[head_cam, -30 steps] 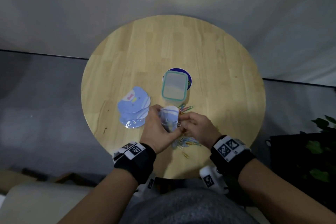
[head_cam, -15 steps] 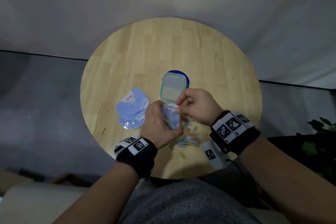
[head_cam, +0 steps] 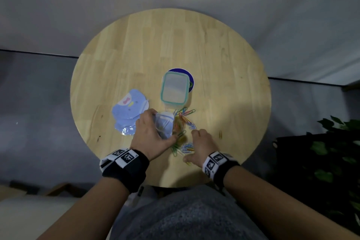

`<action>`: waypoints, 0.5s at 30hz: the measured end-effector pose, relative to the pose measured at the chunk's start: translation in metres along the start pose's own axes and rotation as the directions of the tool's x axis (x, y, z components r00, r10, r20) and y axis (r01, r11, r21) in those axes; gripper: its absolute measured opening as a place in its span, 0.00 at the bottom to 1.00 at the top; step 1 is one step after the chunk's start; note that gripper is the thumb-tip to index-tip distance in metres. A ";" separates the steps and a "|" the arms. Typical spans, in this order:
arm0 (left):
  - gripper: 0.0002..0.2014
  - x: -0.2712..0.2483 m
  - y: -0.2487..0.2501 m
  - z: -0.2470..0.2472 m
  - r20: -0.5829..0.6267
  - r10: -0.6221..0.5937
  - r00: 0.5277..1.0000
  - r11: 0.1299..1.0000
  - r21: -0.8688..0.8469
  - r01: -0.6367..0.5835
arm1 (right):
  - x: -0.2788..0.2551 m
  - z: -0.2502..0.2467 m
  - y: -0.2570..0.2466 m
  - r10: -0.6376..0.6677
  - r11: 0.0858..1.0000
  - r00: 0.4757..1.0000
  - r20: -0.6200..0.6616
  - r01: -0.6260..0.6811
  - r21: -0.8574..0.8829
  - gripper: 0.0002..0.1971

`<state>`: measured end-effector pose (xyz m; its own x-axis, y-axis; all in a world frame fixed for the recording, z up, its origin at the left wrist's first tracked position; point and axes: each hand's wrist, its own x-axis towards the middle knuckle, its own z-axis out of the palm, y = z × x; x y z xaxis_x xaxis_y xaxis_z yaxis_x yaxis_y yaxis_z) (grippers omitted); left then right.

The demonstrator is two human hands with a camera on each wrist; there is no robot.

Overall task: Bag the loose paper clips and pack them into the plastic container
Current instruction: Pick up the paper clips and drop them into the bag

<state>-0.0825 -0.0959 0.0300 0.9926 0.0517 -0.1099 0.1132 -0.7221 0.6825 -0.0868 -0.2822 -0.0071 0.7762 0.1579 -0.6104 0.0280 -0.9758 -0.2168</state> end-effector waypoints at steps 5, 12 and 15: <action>0.41 -0.006 -0.010 0.004 0.033 -0.004 0.999 0.999 0.037 0.002 | 0.007 0.005 -0.002 -0.125 0.985 0.990 -0.058 0.118 -0.124 0.16; 0.40 -0.003 -0.012 0.004 0.045 0.003 0.999 0.998 0.064 -0.006 | 0.014 -0.011 0.005 -0.143 0.986 0.989 -0.041 0.138 -0.094 0.07; 0.40 -0.001 -0.007 0.004 0.046 0.033 0.998 0.996 0.084 -0.037 | 0.008 -0.040 0.006 -0.032 0.968 0.985 -0.171 0.073 0.238 0.06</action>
<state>-0.0847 -0.0939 0.0223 0.9927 -0.0038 -0.1203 0.0726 -0.7786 0.6233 -0.0550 -0.2928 0.0167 0.8711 0.1612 -0.4638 -0.0662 -0.8974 -0.4362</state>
